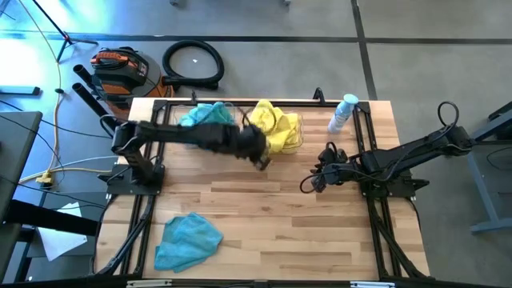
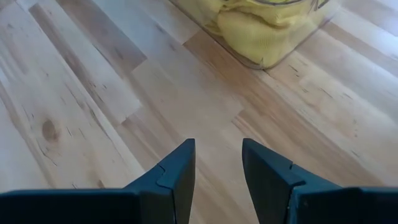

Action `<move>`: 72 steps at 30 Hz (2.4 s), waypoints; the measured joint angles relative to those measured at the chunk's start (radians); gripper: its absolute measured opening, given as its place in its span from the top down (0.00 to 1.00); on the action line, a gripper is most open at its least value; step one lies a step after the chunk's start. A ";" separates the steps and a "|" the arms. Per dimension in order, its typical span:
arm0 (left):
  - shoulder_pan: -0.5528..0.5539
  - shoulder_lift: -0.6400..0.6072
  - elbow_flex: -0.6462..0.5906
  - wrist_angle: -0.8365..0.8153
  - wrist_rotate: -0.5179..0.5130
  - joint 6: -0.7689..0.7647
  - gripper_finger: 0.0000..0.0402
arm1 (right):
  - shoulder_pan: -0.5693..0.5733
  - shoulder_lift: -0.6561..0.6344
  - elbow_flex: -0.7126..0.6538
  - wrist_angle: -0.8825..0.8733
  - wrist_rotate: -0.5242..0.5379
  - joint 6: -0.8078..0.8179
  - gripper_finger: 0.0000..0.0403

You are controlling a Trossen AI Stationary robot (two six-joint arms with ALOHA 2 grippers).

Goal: Sort microfiber towel by color & place in baskets
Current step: Put the blue towel into the left transparent bin

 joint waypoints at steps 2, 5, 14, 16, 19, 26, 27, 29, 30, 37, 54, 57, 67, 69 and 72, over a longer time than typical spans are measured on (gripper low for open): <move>-0.057 -0.003 -0.024 -0.016 -0.002 -0.092 0.66 | 0.000 0.000 0.000 -0.004 0.000 -0.028 0.69; -0.145 -0.018 -0.058 -0.119 0.010 -0.257 0.66 | 0.000 0.000 0.000 -0.007 0.000 -0.064 0.69; -0.427 -0.030 -0.138 -0.343 0.161 -0.727 0.66 | 0.000 0.000 0.000 -0.051 0.000 -0.075 0.69; -0.484 -0.029 -0.172 -0.333 0.226 -0.795 0.66 | 0.000 0.000 0.000 -0.066 0.000 -0.075 0.69; -0.569 -0.029 -0.233 -0.314 0.325 -0.931 0.66 | 0.000 0.000 0.000 -0.087 0.000 -0.075 0.69; -0.740 -0.029 -0.365 -0.132 0.442 -1.192 0.66 | 0.000 0.000 0.000 -0.092 0.000 -0.096 0.69; -0.757 -0.029 -0.386 -0.104 0.442 -1.222 0.66 | 0.000 0.000 0.000 -0.092 0.000 -0.102 0.69; -0.783 -0.029 -0.427 -0.082 0.440 -1.282 0.66 | 0.000 0.000 0.000 -0.091 0.000 -0.118 0.69; -0.795 -0.029 -0.448 -0.072 0.440 -1.310 0.66 | 0.000 0.000 0.000 -0.089 0.000 -0.121 0.69; -0.826 -0.029 -0.612 0.090 0.439 -1.395 0.66 | 0.000 0.000 0.000 -0.087 0.000 -0.122 0.69; -0.623 -0.219 -0.637 0.091 0.124 -1.129 0.99 | -0.001 0.000 0.000 -0.081 0.064 -0.095 0.69; -0.549 -0.336 -0.605 0.005 -0.013 -1.007 1.00 | -0.001 0.000 0.000 -0.080 0.095 -0.074 0.69; -0.132 -0.609 -0.395 -0.146 -0.237 -0.305 1.00 | -0.031 0.000 0.000 -0.078 0.142 -0.018 0.69; -0.014 -0.622 -0.357 -0.152 -0.235 -0.145 1.00 | -0.048 0.000 0.000 -0.077 0.142 0.011 0.69; 0.170 -0.623 -0.312 -0.151 -0.200 0.055 1.00 | -0.075 0.000 0.000 -0.076 0.141 0.046 0.69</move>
